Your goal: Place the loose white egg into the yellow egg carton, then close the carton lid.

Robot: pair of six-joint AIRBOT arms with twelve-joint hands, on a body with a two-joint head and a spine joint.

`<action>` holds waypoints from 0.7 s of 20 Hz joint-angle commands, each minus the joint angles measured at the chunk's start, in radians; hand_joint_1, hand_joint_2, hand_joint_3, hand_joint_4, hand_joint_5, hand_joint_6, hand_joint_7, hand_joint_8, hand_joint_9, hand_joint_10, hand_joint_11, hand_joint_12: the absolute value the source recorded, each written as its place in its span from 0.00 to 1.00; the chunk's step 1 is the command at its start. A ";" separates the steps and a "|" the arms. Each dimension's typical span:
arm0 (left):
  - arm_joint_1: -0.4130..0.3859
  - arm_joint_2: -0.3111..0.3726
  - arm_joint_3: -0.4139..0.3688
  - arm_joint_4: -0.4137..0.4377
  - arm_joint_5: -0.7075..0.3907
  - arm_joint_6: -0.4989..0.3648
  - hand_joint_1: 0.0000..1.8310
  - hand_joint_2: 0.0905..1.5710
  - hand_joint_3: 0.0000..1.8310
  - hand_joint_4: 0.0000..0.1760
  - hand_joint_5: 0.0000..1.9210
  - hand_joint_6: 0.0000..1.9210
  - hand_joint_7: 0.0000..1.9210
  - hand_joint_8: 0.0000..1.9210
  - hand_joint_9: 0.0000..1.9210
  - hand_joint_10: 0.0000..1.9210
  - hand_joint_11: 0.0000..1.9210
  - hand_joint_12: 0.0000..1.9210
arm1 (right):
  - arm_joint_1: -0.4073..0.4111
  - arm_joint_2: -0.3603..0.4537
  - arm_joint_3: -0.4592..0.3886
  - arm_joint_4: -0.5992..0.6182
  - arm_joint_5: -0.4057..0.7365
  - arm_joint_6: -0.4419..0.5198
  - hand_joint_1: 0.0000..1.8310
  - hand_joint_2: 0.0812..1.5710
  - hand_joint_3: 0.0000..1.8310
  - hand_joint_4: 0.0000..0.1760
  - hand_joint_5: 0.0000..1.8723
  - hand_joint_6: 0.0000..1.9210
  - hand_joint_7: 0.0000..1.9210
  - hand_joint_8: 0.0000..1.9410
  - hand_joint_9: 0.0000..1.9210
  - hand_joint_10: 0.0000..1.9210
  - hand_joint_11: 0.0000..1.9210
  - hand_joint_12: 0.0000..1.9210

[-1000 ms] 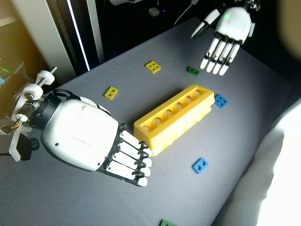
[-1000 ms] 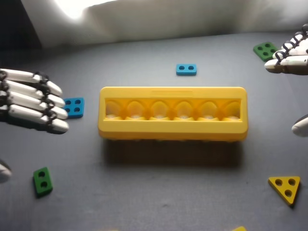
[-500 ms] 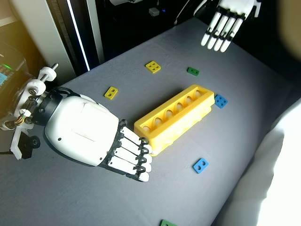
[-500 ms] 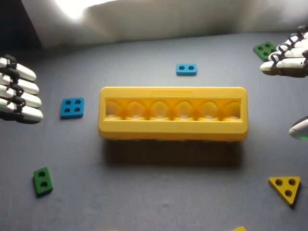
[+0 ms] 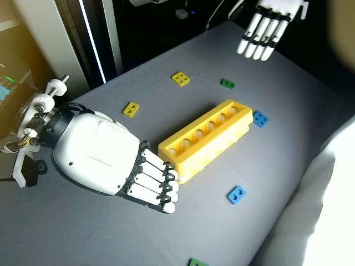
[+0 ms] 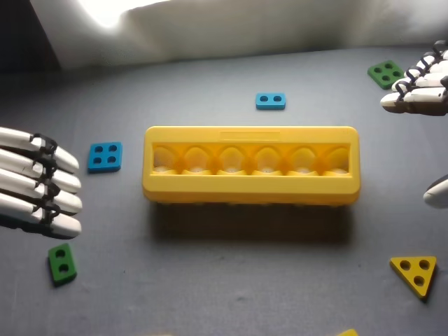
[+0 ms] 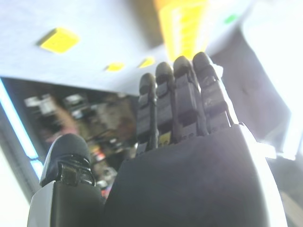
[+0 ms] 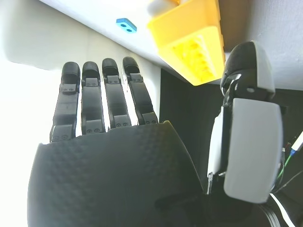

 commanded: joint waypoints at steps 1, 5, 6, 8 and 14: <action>-0.010 0.018 0.013 -0.093 -0.021 0.007 0.00 0.74 0.00 0.00 0.15 0.00 0.14 0.00 0.11 0.00 0.00 0.20 | 0.008 0.014 0.000 0.003 0.104 -0.001 0.18 0.56 0.00 0.00 0.06 0.00 0.04 0.00 0.03 0.00 0.00 0.13; -0.008 0.009 0.011 -0.135 0.014 0.054 0.00 0.74 0.00 0.00 0.14 0.00 0.14 0.00 0.10 0.00 0.00 0.17 | 0.008 0.014 -0.001 0.003 0.104 -0.001 0.18 0.57 0.00 0.00 0.06 0.00 0.05 0.00 0.03 0.00 0.00 0.10; -0.014 0.005 0.010 -0.127 0.016 0.050 0.00 0.74 0.00 0.00 0.14 0.00 0.14 0.00 0.10 0.00 0.00 0.17 | 0.008 0.014 -0.001 0.003 0.104 -0.001 0.18 0.57 0.00 0.00 0.06 0.00 0.05 0.00 0.03 0.00 0.00 0.10; -0.014 0.007 -0.005 -0.110 0.028 0.035 0.00 0.75 0.00 0.00 0.14 0.00 0.14 0.00 0.10 0.00 0.00 0.17 | 0.008 0.014 -0.002 0.003 0.104 -0.001 0.17 0.57 0.00 0.00 0.06 0.00 0.04 0.00 0.02 0.00 0.00 0.10; -0.004 0.006 -0.007 -0.109 0.028 0.008 0.00 0.75 0.00 0.00 0.14 0.00 0.14 0.00 0.10 0.00 0.00 0.17 | 0.008 0.014 -0.004 0.003 0.104 -0.001 0.19 0.57 0.00 0.00 0.07 0.00 0.05 0.00 0.03 0.00 0.00 0.11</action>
